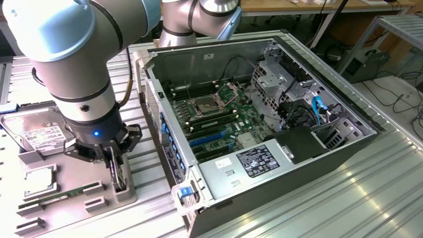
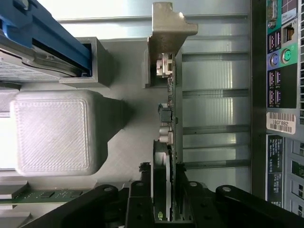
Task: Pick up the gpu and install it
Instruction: 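Pick up the gpu and move the gpu toward the slot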
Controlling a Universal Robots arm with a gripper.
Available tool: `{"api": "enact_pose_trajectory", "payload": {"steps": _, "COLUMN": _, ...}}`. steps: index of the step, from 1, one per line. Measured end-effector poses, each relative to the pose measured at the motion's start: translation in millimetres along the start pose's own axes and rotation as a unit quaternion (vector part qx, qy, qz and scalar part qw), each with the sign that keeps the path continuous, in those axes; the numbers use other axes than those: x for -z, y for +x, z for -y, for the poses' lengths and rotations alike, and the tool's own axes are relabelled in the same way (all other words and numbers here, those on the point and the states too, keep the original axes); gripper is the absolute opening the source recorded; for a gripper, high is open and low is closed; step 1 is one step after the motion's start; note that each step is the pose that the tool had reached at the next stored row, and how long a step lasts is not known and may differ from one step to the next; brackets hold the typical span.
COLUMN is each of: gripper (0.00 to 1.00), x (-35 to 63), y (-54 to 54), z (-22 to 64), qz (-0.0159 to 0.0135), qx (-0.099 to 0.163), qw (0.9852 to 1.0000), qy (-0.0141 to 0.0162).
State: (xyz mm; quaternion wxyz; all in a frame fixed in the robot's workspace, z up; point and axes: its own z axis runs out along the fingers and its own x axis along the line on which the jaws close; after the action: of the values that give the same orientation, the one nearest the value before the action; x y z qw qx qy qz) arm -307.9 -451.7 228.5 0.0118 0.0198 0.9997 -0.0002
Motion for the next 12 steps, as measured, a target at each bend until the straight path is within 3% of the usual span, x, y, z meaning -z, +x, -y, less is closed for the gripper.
{"api": "enact_pose_trajectory", "payload": {"steps": 1, "gripper": 0.27, "x": -0.1, "y": 0.0, "z": 0.0, "qz": 0.0, "qx": 0.0, "qw": 1.0, "qy": 0.0}}
{"api": "enact_pose_trajectory", "payload": {"steps": 12, "gripper": 0.27, "x": -0.5, "y": -0.1, "z": 0.0, "qz": 0.0001, "qx": 0.0, "qw": 1.0, "qy": 0.0002}}
